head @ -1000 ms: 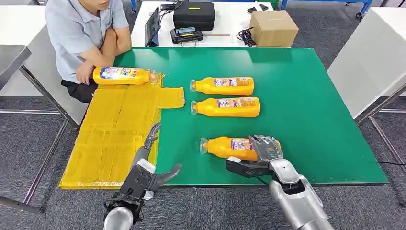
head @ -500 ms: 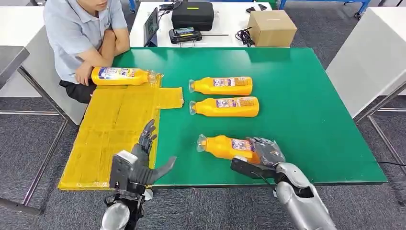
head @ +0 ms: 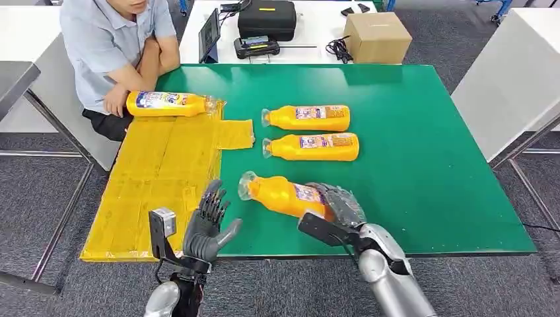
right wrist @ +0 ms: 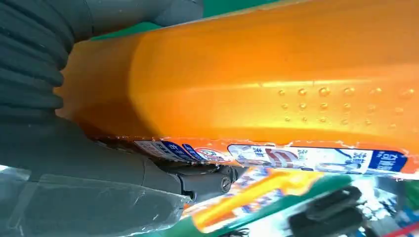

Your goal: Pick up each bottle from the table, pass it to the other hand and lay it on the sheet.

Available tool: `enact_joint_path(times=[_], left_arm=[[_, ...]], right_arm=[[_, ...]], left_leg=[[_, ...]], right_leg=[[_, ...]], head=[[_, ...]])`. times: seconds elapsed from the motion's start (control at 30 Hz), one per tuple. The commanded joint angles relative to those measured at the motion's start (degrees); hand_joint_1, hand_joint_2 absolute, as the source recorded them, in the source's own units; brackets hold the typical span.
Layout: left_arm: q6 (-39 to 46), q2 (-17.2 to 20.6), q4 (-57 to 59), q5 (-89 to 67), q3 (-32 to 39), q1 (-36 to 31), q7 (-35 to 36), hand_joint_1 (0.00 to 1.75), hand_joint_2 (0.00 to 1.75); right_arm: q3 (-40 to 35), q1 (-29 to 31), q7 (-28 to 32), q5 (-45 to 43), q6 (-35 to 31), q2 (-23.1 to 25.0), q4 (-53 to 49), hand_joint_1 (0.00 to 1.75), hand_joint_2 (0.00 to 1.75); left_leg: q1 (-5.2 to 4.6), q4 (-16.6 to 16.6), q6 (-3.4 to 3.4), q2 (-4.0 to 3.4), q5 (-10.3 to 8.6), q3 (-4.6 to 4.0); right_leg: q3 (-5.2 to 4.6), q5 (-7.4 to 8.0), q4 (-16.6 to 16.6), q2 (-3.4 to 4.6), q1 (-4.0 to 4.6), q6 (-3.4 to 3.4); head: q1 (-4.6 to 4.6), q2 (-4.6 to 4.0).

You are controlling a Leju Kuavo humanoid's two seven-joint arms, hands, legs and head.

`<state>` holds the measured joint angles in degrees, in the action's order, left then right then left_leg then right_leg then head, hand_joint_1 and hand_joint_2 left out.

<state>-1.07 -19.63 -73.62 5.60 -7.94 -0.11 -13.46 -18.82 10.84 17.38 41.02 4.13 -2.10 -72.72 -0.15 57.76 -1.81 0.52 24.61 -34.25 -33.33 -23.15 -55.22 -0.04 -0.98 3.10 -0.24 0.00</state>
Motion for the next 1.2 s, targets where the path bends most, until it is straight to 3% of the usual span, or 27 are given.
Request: enact_joint_path(times=[0.03,0.17,0.43,0.57,0.7,0.8,1.2], left_arm=[[-0.2,-0.37,6.04,0.43,1.26,-2.27,0.0,0.0,1.75],[-0.2,-0.37,6.04,0.43,1.26,-2.27,0.0,0.0,1.75],[-3.02,-0.37,8.28,4.39,-0.86,-3.92,-1.85,0.0,1.75],[1.9,-0.37,7.29,1.6,0.44,-5.87,-2.53,0.0,1.75],[2.86,-0.37,6.12,-1.93,0.64,-6.42,-4.03,0.0,1.75],[9.34,-0.37,6.16,-9.4,0.4,-7.41,-5.21,0.0,1.75],[10.53,-0.37,7.56,-11.37,1.59,-9.36,-9.13,0.0,1.75]], right_arm=[[0.3,2.65,0.17,-0.24,-0.01,1.86,0.78,1.75,1.75],[0.3,2.65,0.17,-0.24,-0.01,1.86,0.78,1.75,1.75],[-2.89,6.12,1.2,-2.58,-0.81,8.24,3.83,1.75,1.75],[-4.57,3.76,2.57,-3.15,-1.76,11.34,4.39,1.75,1.75],[-7.27,3.48,2.56,-2.93,-1.88,11.93,7.03,1.75,1.75],[-7.84,3.12,2.64,-3.26,-2.03,12.96,6.81,1.75,1.75],[-9.68,3.99,2.01,-3.9,-1.05,14.42,10.55,1.75,1.75]], left_leg=[[0.01,-0.02,0.07,0.03,0.02,0.07],[0.05,0.02,0.1,-0.05,0.08,0.13],[0.02,-0.01,0.07,-0.11,0.02,0.01],[0.11,0.04,0.13,-0.15,0.08,0.09],[0.11,-0.03,0.11,-0.1,0.05,0.11],[0.14,0.04,0.14,-0.08,0.11,0.14],[0.15,0.01,0.16,-0.01,0.1,0.15]], right_leg=[[0.05,-0.03,-0.01,-0.02,0.02,-0.08],[0.12,-0.06,-0.02,0.03,0.05,-0.12],[-0.03,-0.01,-0.02,0.08,0.02,-0.08],[0.04,-0.06,-0.05,0.11,0.1,-0.16],[0.07,-0.04,0.02,0.06,0.09,-0.12],[0.12,-0.1,-0.04,0.04,0.12,-0.17],[0.16,-0.11,-0.01,-0.03,0.14,-0.19]], head=[[0.0,0.0],[0.0,0.0],[0.0,0.0],[0.0,0.0],[0.0,0.0],[-0.02,0.0],[0.0,0.0]])
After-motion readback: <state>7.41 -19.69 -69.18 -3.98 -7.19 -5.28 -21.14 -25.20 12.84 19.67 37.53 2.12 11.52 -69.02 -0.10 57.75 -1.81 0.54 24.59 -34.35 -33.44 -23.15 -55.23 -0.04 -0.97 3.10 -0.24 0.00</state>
